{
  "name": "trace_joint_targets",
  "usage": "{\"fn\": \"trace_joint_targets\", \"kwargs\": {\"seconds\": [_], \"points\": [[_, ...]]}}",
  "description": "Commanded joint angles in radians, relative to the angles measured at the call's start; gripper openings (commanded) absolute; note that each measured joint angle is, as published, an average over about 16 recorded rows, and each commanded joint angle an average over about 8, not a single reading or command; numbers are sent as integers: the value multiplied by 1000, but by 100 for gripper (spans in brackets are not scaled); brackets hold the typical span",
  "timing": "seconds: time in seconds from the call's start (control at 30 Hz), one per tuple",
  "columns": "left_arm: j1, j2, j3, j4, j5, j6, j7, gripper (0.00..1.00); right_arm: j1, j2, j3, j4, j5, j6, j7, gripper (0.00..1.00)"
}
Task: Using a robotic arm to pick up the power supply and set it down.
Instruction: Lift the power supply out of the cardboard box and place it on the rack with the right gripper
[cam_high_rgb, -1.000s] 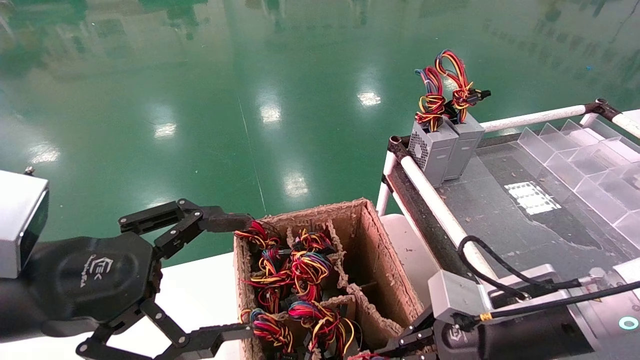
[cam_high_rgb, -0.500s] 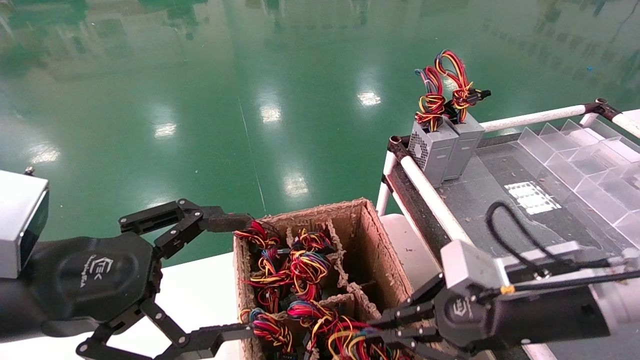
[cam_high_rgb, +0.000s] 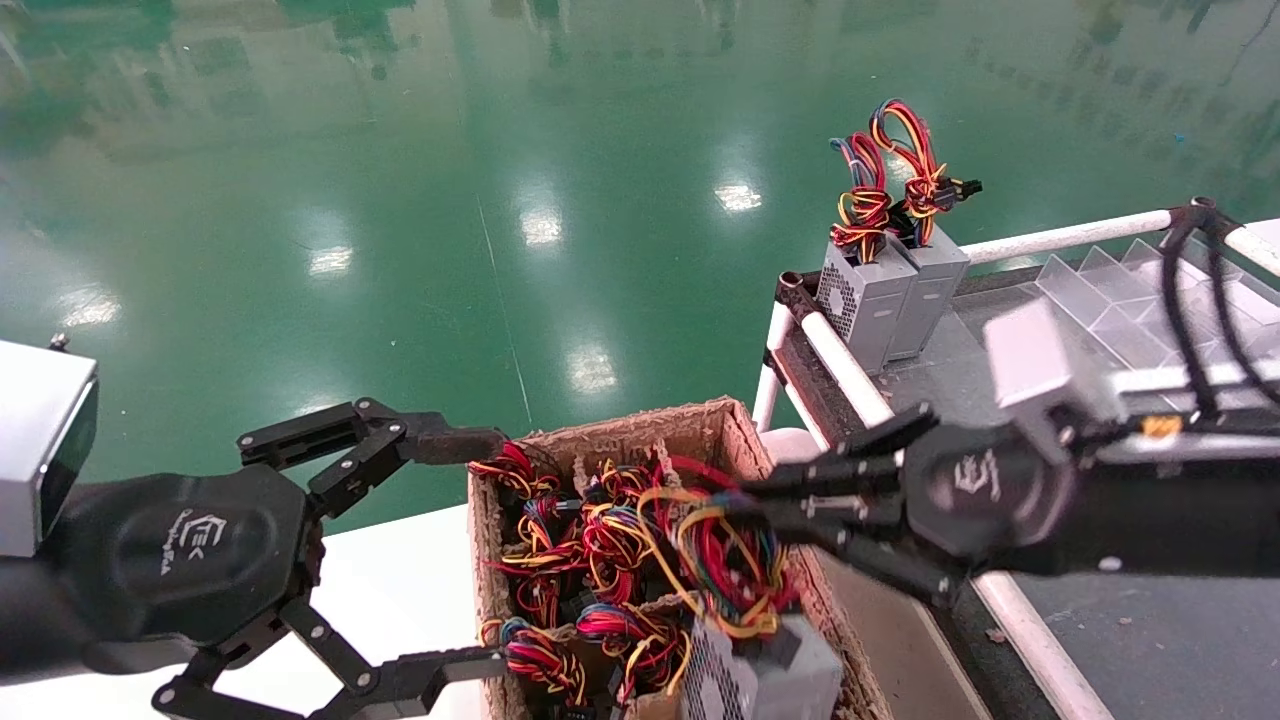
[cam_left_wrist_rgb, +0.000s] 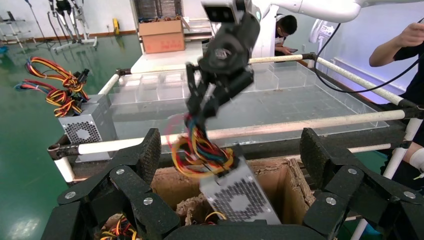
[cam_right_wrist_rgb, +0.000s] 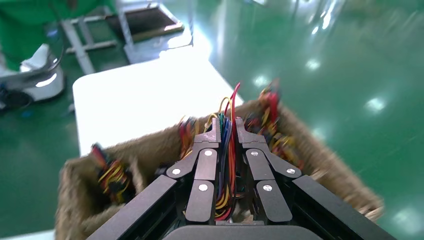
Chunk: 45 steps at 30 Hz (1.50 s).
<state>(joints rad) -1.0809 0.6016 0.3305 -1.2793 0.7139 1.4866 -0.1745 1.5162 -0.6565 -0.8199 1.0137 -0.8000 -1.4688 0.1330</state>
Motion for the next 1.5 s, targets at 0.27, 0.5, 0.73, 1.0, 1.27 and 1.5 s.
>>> {"fn": "trace_joint_targets", "kwargs": {"seconds": [0.27, 0.5, 0.73, 1.0, 1.27, 1.5], "points": [[0, 0, 0, 0, 0, 0, 0, 100, 28, 5, 54, -9, 53, 63, -23, 0], [0, 0, 1, 0, 0, 0, 0, 100, 84, 0, 90, -56, 52, 124, -49, 0], [0, 0, 1, 0, -1, 0, 1, 100, 145, -5, 104, -140, 3, 175, -105, 0], [0, -1, 1, 0, -1, -1, 1, 100, 195, 3, 110, -276, -43, 198, -162, 0], [0, -1, 2, 0, -1, -1, 1, 100, 231, 41, 107, -408, -79, 164, -220, 0], [0, -1, 2, 0, -1, -1, 1, 100, 257, 69, 92, -511, -128, 154, -268, 0]]}}
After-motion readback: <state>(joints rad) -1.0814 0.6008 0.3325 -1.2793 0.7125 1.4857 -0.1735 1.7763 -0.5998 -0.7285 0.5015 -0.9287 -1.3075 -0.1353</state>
